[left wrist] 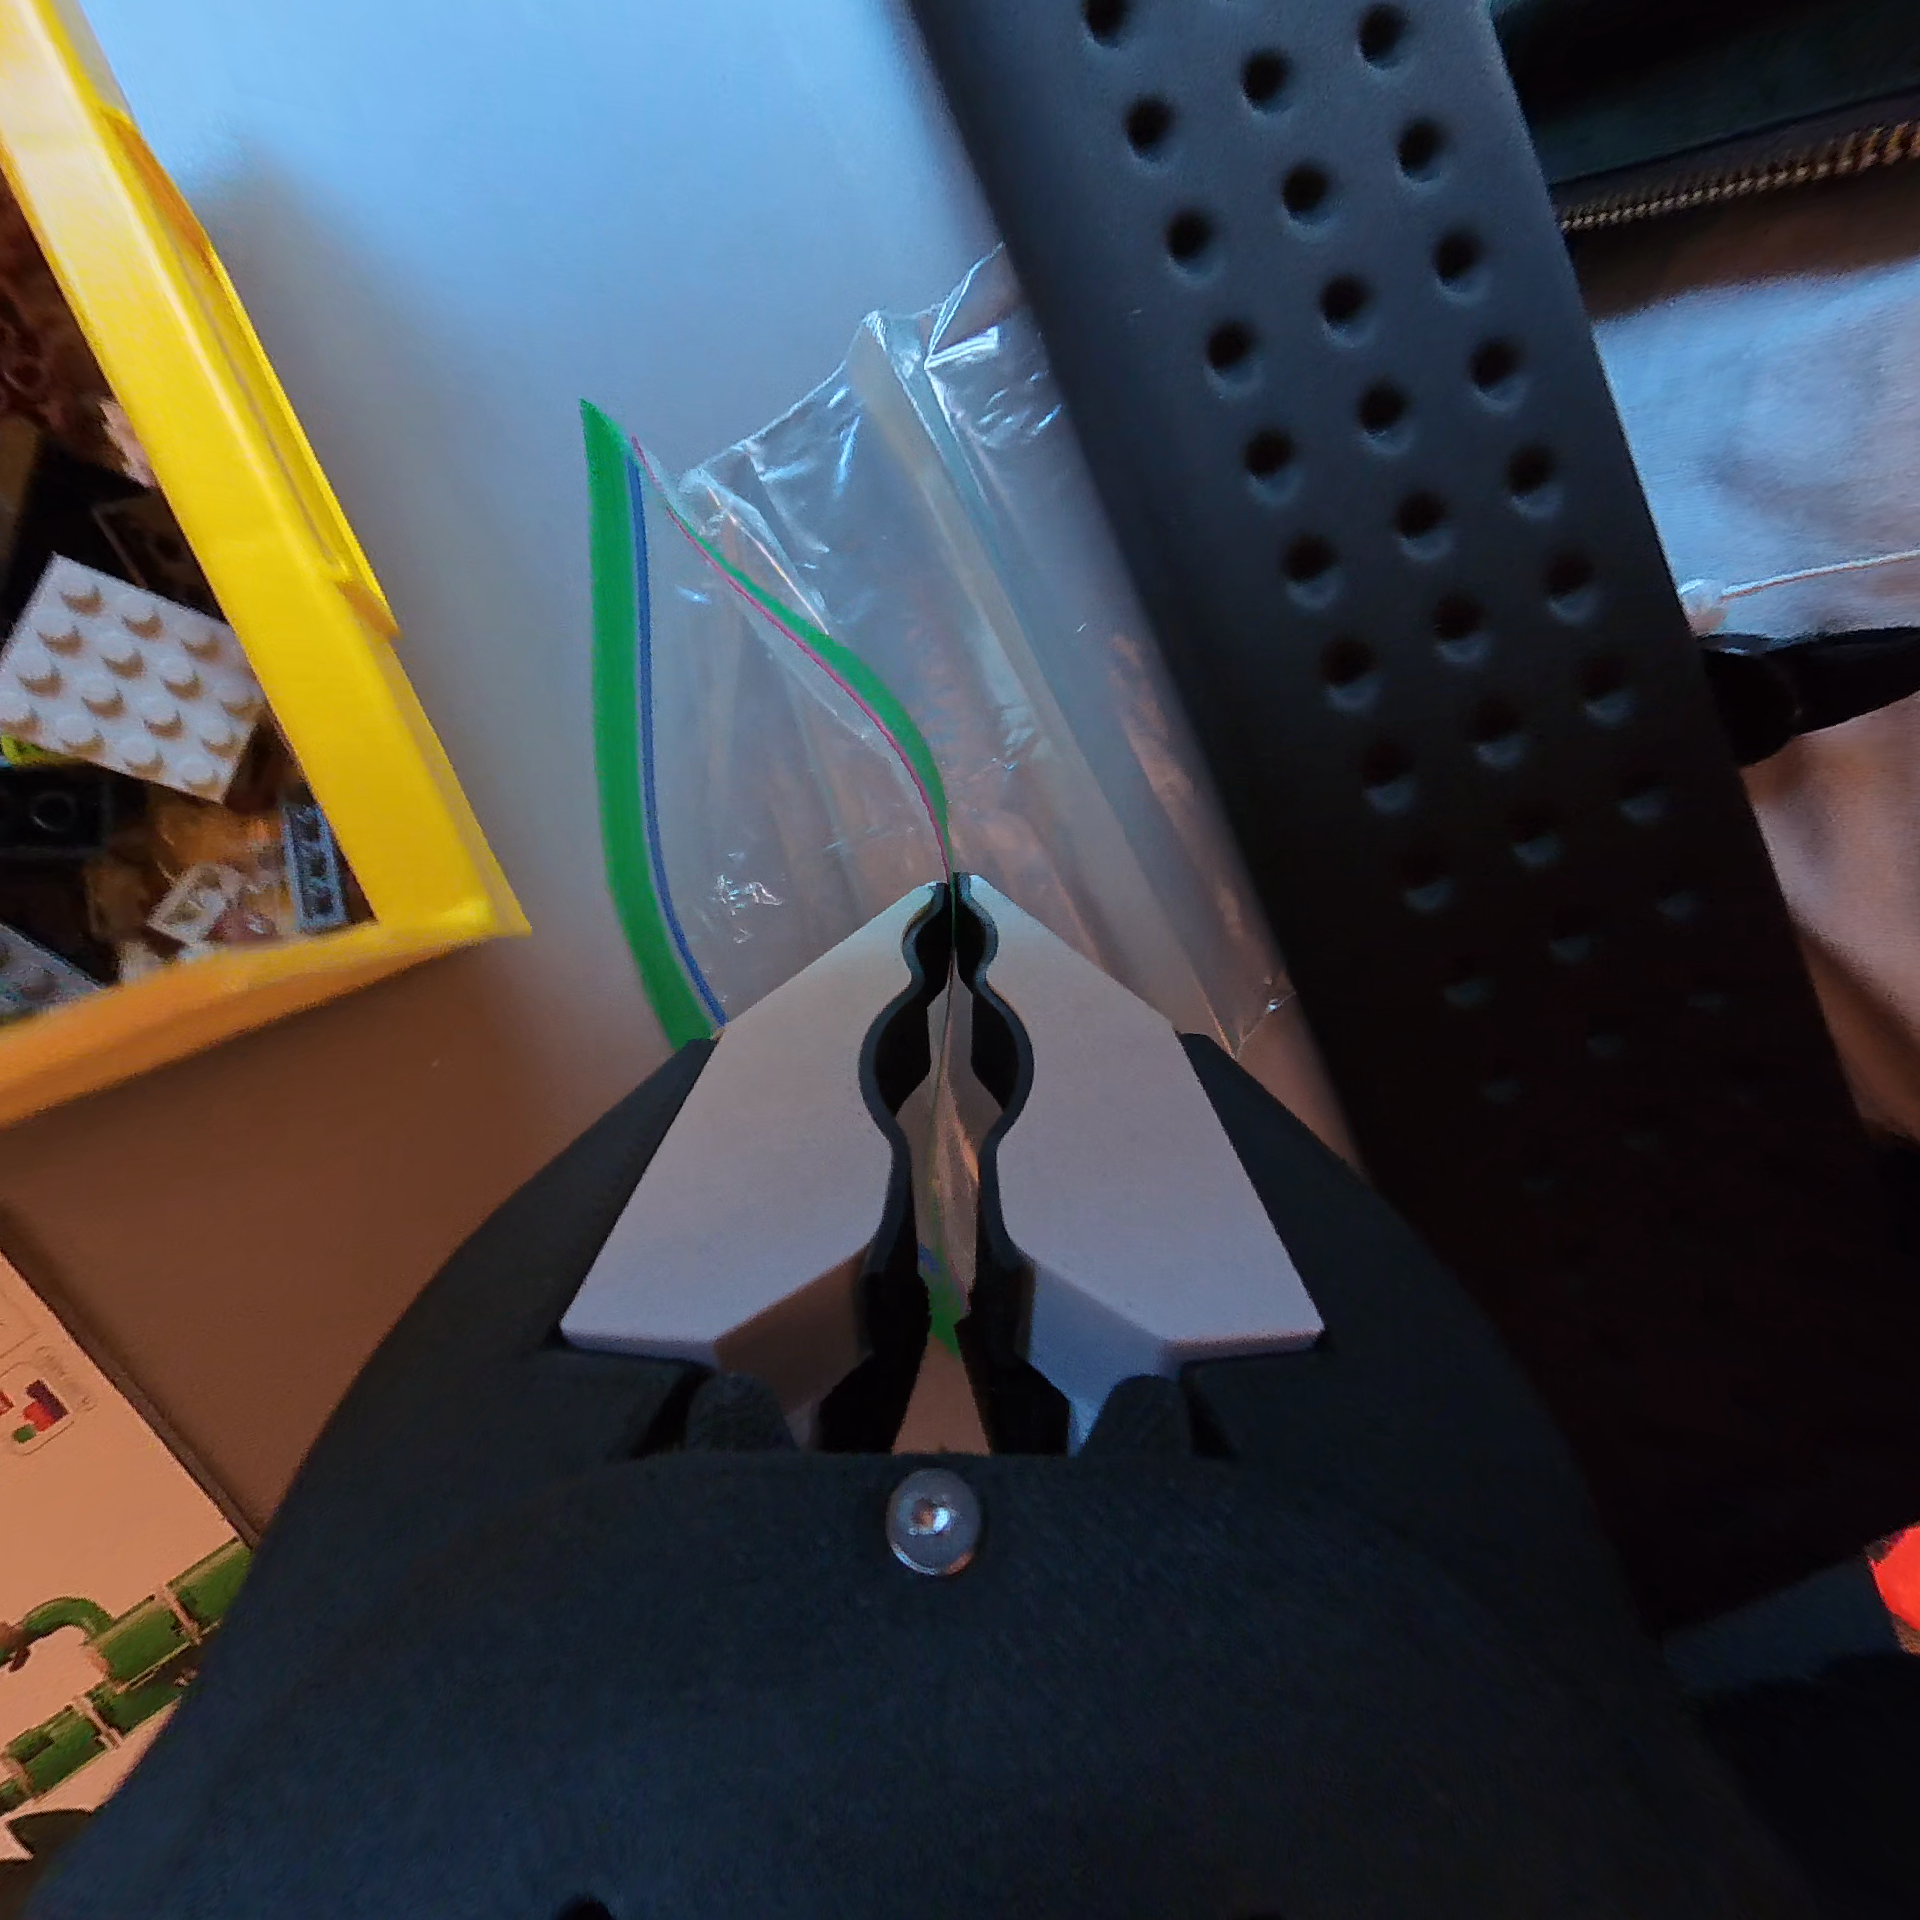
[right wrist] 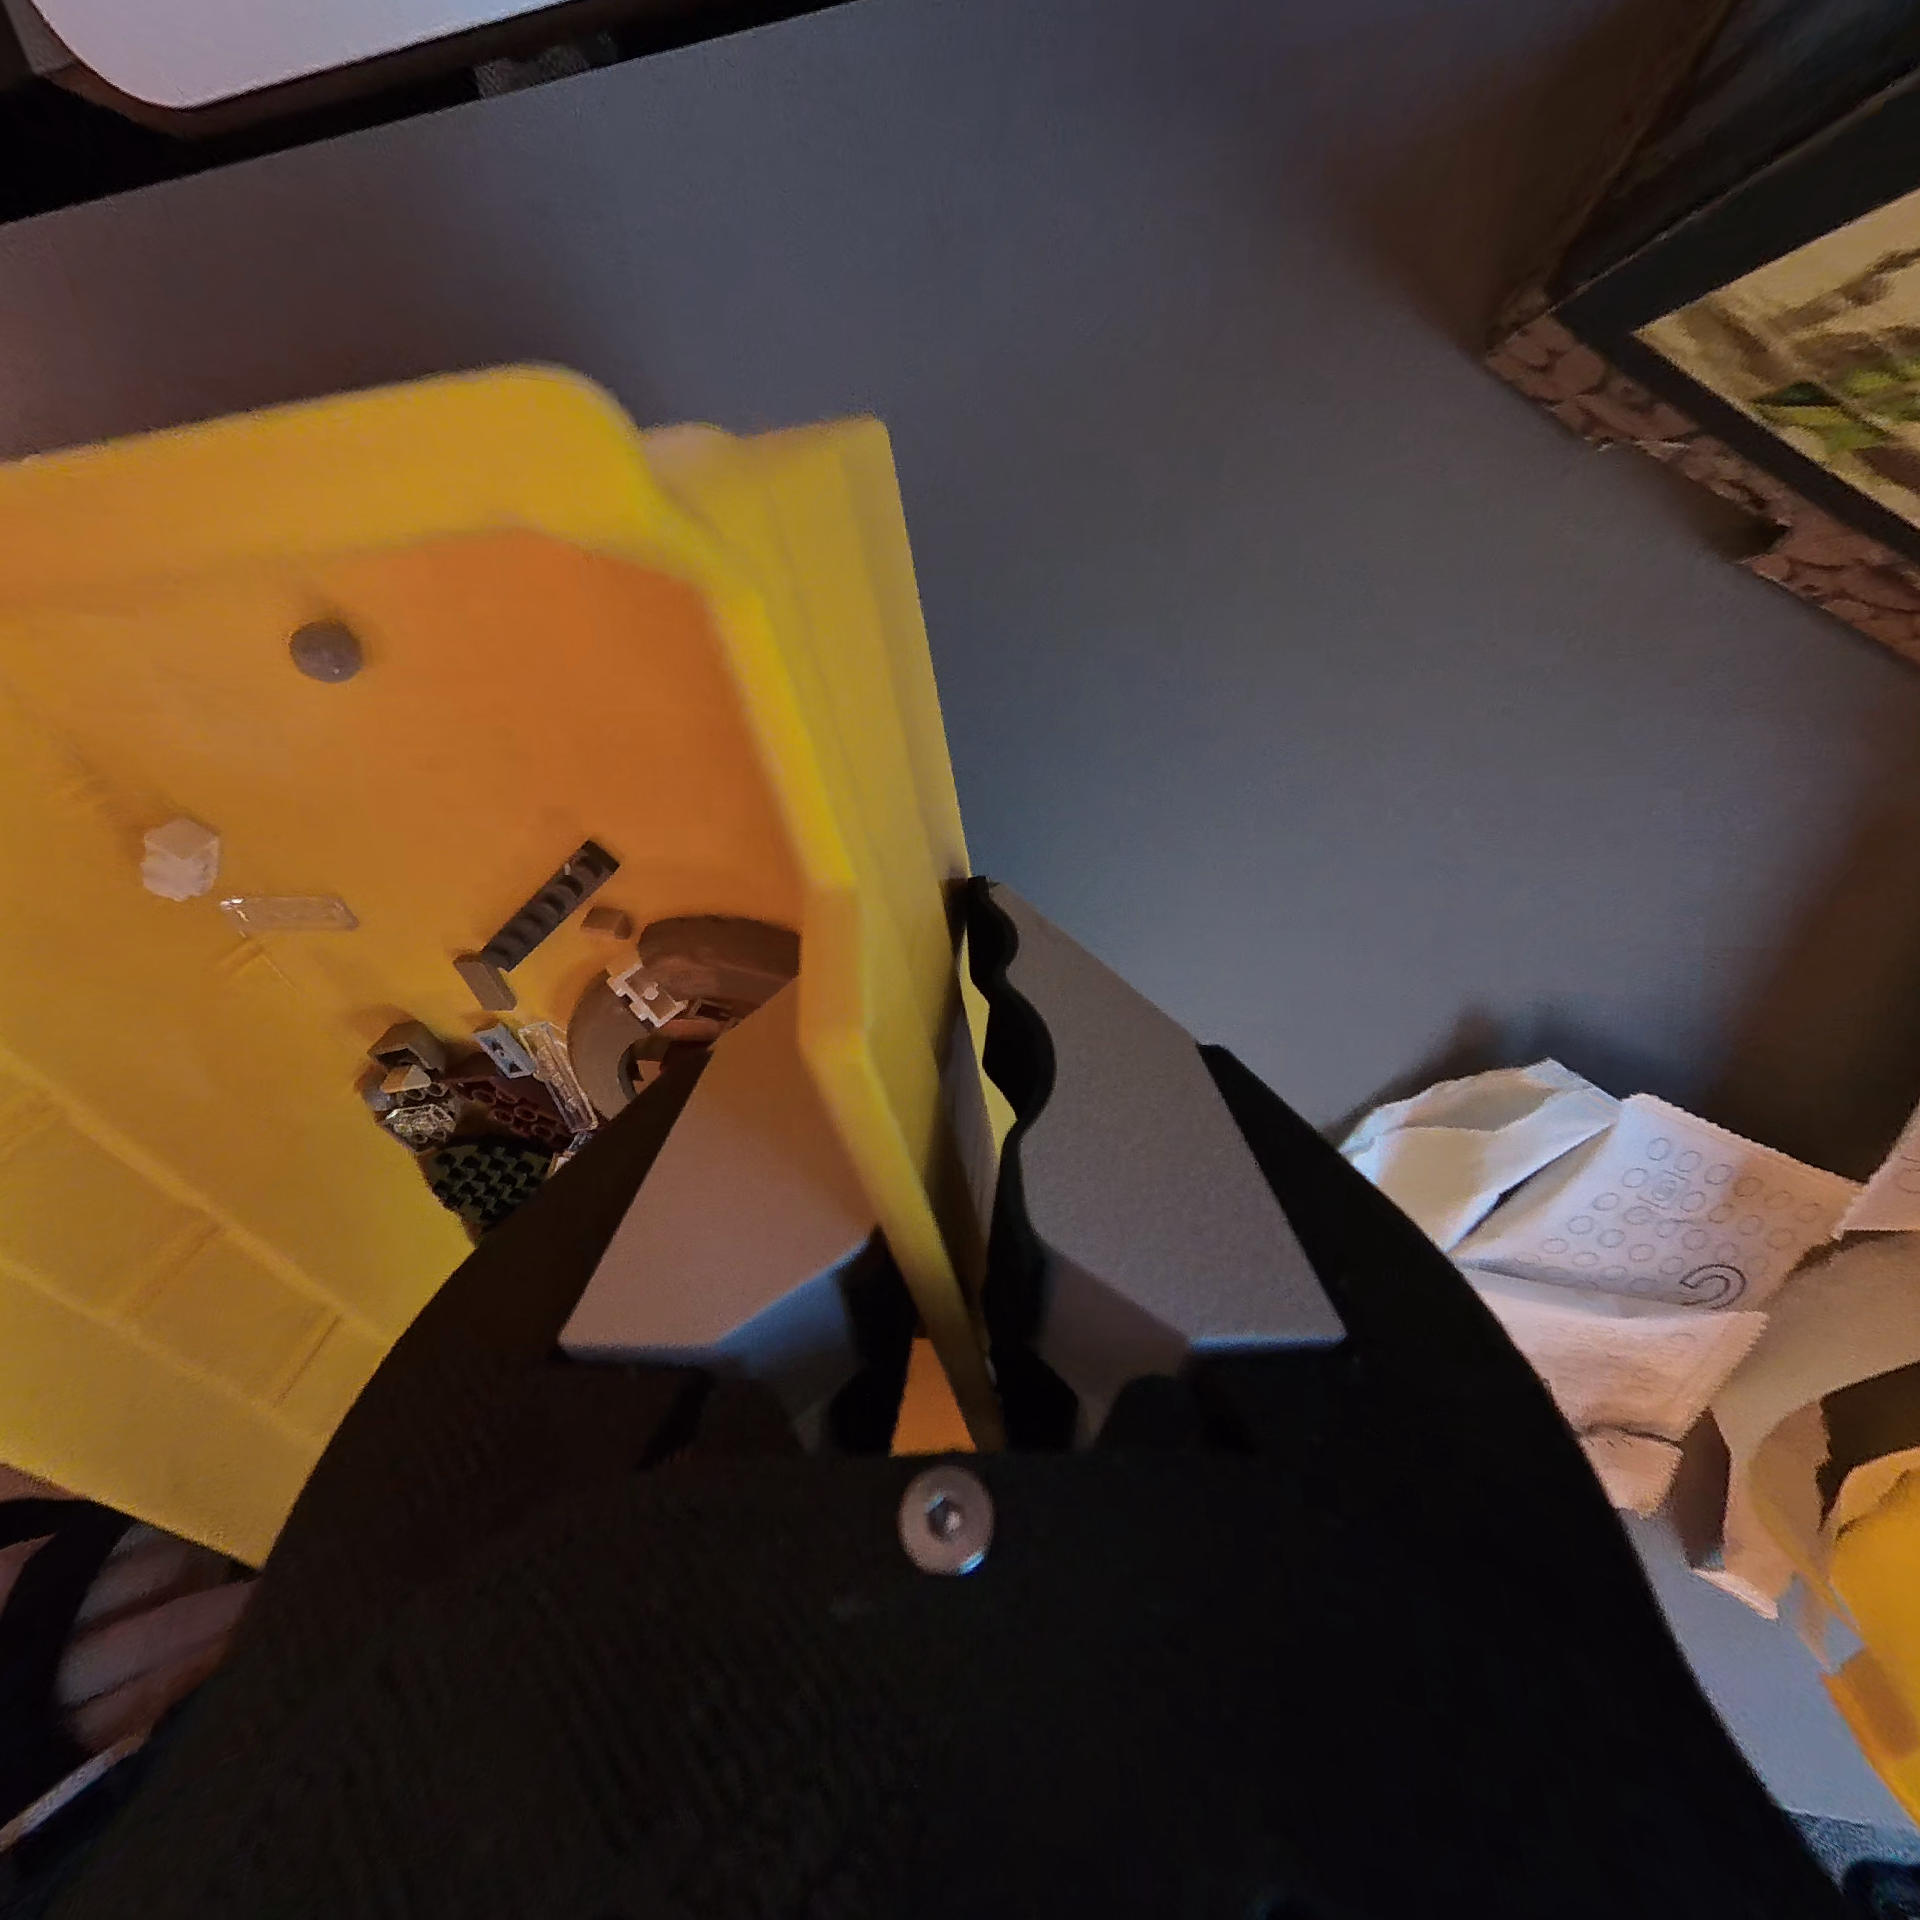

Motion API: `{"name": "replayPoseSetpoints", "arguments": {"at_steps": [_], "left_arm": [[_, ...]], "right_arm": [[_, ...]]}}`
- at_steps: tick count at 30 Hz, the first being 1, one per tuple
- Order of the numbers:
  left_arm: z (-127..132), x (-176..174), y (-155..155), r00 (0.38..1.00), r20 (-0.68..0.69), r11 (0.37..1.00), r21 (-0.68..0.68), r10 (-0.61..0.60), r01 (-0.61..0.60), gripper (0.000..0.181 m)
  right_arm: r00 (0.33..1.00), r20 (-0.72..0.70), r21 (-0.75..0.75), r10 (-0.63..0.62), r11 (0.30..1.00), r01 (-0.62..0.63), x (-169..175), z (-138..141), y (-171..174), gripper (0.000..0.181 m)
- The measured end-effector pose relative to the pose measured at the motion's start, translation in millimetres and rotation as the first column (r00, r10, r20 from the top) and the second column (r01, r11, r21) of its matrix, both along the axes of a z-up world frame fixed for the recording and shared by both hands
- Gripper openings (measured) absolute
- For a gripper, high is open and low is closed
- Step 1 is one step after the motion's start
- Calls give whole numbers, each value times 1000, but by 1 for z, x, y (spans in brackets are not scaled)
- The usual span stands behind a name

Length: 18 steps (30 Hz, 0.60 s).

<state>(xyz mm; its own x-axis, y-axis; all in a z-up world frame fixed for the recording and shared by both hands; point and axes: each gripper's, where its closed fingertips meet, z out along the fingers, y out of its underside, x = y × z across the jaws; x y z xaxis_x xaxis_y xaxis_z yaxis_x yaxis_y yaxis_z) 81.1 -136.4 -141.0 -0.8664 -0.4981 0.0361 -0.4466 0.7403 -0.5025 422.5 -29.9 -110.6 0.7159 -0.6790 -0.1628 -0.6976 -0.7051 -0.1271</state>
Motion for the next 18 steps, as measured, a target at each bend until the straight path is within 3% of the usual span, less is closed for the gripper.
{"name": "replayPoseSetpoints", "arguments": {"at_steps": [10,13,15,18], "left_arm": [[12,0,6,1000,27,1000,-27,14,-13,0],[16,2,11,999,40,999,-33,28,-27,0],[18,1,16,998,46,999,-32,36,-35,0],[25,0,22,997,68,999,-31,42,-40,0]], "right_arm": [[993,-47,-153,105,982,-111,-19,-42,-6,3],[988,-53,-132,143,980,-149,-19,-43,-7,0],[978,5,-114,210,972,-208,-15,-40,-6,8],[927,229,-56,298,954,-293,4,-13,1,29]]}}
